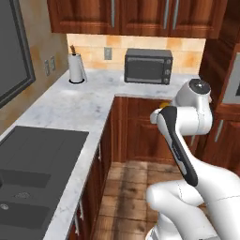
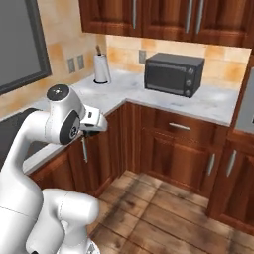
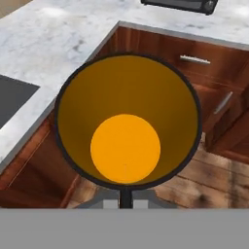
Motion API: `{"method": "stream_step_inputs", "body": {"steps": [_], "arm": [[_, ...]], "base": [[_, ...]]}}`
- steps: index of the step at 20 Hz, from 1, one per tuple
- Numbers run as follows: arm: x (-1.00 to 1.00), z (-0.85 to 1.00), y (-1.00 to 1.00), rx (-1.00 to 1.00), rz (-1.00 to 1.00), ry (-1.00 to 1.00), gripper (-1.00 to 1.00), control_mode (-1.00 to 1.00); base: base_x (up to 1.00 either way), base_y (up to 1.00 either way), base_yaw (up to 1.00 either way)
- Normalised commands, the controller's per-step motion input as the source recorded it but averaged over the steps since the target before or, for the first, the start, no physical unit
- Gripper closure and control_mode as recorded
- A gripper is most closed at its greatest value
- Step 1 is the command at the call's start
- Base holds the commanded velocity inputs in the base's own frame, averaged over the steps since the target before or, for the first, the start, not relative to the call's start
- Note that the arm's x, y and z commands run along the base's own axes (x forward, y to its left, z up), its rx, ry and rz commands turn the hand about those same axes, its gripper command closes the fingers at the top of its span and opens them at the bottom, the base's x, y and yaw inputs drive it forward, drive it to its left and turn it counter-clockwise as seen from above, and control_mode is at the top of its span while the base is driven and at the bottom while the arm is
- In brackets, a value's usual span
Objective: Pick the mug and saucepan and place them in the sink. Then turn on the water.
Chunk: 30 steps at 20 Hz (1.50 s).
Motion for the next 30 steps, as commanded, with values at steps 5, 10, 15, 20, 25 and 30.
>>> {"method": "stream_step_inputs", "body": {"steps": [5, 10, 15, 20, 25, 30], "arm": [[0.00, 0.00, 0.00, 0.00, 0.00, 0.00, 1.00, 1.00], [0.00, 0.00, 0.00, 0.00, 0.00, 0.00, 1.00, 1.00], [0.00, 0.00, 0.00, 0.00, 0.00, 0.00, 1.00, 1.00], [0.00, 0.00, 0.00, 0.00, 0.00, 0.00, 1.00, 1.00], [0.00, 0.00, 0.00, 0.00, 0.00, 0.00, 1.00, 1.00], [0.00, 0.00, 0.00, 0.00, 0.00, 0.00, 1.00, 1.00]], "base": [[-0.19, 0.00, 0.43], [-0.11, 0.00, 0.35], [-0.08, 0.00, 0.32], [-0.19, 0.00, 0.33], [-0.35, 0.04, 0.34], [-0.41, 0.17, 0.38]]}}
